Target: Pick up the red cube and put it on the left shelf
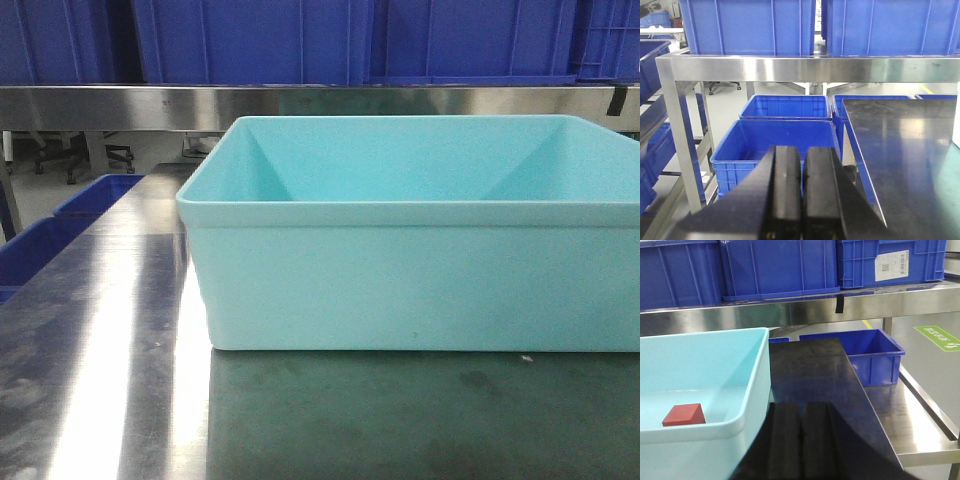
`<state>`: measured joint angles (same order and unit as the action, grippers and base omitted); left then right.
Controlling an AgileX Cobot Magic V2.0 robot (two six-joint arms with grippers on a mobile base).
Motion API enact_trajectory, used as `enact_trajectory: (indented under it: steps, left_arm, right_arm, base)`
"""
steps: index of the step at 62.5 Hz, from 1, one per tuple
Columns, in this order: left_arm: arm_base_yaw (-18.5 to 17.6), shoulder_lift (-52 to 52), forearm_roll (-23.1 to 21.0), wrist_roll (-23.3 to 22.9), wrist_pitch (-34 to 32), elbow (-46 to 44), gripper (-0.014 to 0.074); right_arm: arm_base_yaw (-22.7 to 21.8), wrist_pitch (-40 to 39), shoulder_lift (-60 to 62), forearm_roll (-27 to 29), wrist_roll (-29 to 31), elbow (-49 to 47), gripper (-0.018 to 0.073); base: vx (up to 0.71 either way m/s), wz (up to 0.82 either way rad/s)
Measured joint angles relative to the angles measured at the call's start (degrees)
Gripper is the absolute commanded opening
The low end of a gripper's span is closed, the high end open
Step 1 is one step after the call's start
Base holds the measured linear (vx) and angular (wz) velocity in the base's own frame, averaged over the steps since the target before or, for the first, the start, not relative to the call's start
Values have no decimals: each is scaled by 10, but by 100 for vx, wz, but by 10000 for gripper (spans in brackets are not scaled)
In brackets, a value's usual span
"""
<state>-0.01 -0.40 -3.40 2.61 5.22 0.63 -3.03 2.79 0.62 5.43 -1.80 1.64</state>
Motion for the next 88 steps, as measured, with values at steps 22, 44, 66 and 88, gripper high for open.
enact_trajectory:
  steps: [22,44,66,88]
  left_arm:
    - [0,0,0,0,0,0,90]
    - [0,0,0,0,0,0,90]
    - [0,0,0,0,0,0,90]
    - [0,0,0,0,0,0,90]
  right_arm:
    - [0,0,0,0,0,0,50]
    - [0,0,0,0,0,0,50]
    - [0,-5,0,0,0,0,50]
    - [0,-37,0,0,0,-51,51]
  base:
    - [0,0]
    - [0,0]
    - [0,0]
    - [0,0]
